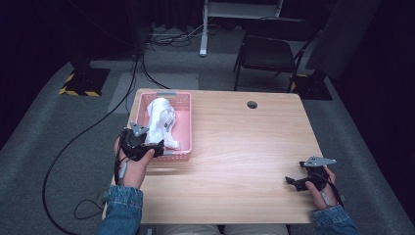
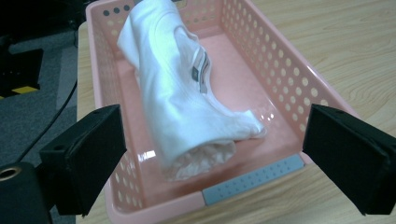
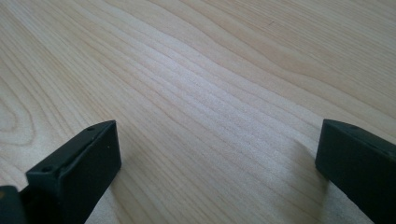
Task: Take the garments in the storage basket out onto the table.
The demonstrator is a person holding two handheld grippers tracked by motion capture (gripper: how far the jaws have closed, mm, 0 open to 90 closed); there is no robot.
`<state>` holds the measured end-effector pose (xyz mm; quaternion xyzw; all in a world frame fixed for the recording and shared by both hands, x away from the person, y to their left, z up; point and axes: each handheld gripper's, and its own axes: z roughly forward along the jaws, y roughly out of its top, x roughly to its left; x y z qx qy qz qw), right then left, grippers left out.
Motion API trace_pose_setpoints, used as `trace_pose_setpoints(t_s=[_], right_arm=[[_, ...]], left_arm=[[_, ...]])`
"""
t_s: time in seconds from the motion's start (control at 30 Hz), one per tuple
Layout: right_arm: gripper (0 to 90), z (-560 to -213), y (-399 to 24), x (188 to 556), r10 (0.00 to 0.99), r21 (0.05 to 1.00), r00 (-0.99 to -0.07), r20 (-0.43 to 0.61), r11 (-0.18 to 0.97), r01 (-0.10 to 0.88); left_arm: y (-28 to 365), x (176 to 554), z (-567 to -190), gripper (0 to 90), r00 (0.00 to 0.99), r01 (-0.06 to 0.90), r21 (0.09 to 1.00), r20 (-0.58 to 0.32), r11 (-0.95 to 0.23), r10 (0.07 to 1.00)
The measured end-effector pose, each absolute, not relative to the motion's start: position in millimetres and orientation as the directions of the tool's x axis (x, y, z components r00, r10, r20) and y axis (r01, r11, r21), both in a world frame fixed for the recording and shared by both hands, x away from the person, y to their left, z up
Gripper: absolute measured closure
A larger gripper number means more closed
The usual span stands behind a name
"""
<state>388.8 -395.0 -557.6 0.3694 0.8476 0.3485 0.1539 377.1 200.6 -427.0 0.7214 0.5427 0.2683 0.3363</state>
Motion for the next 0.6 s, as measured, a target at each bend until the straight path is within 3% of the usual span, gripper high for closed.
trace_pose_setpoints(t_s=[0.6], right_arm=[[0.0,-558,-395,389,0.734,0.704,-0.68,-0.003,0.484,0.519]], left_arm=[[196,404,-413,5.9,0.263,0.595,0.782,0.025,-0.183,0.964]])
